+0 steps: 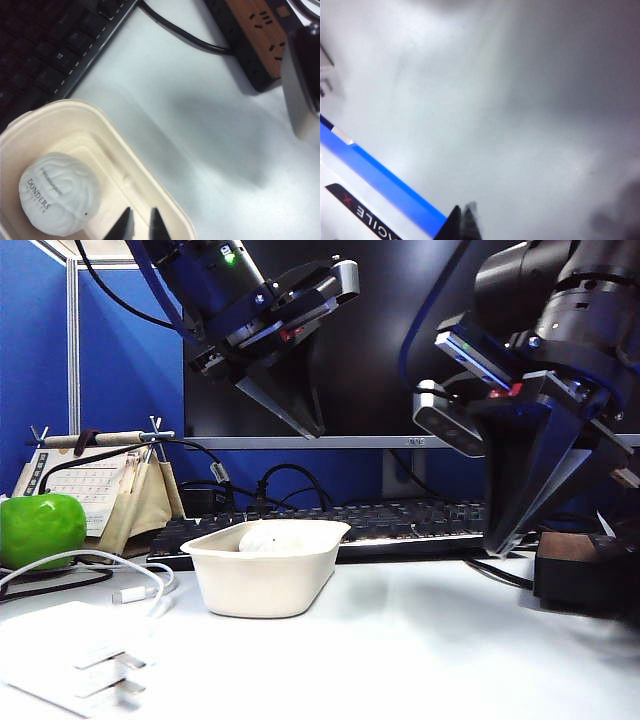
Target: Place the tilting octopus upright.
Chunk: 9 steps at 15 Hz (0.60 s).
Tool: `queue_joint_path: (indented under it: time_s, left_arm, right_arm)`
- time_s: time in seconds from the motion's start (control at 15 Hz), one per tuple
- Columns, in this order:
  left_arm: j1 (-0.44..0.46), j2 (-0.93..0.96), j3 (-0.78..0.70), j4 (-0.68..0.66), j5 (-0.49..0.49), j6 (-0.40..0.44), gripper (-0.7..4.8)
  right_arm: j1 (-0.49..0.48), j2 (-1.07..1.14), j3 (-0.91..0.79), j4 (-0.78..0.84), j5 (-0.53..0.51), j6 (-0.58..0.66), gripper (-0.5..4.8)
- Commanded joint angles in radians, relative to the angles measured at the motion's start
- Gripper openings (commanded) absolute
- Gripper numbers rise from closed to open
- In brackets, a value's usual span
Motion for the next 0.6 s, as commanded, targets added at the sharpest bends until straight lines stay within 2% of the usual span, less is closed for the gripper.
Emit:
queue_joint_path:
  time_s: [0.07,0.2,0.33,0.4,0.47,0.53,0.6]
  left_arm:
    - [-0.002,-0.003,0.004,0.004,0.005,0.002,0.57]
    - [-0.002,-0.003,0.004,0.004,0.005,0.002,0.57]
    - [-0.002,-0.003,0.004,0.004,0.005,0.002,0.57]
    - [-0.002,-0.003,0.004,0.003,0.005,0.002,0.57]
    - [-0.002,-0.003,0.004,0.003,0.005,0.001,0.57]
    - [-0.002,-0.003,0.004,0.003,0.005,0.001,0.57]
    - [-0.002,-0.003,0.004,0.004,0.006,0.001,0.57]
  right_arm:
    - [0.002,-0.037,0.003,0.07,0.066,0.0,-0.01]
    - [0.001,-0.092,0.003,0.058,0.194,0.004,0.15]
    - [0.0,-0.156,0.003,0.01,0.304,0.004,0.65]
    - [0.0,-0.175,0.003,-0.026,0.311,0.003,0.65]
    - [0.0,-0.212,0.003,-0.127,0.313,-0.002,0.91]
    - [0.0,-0.226,0.003,-0.177,0.33,-0.004,1.47]
    - [0.0,-0.244,0.003,-0.227,0.396,-0.004,2.25]
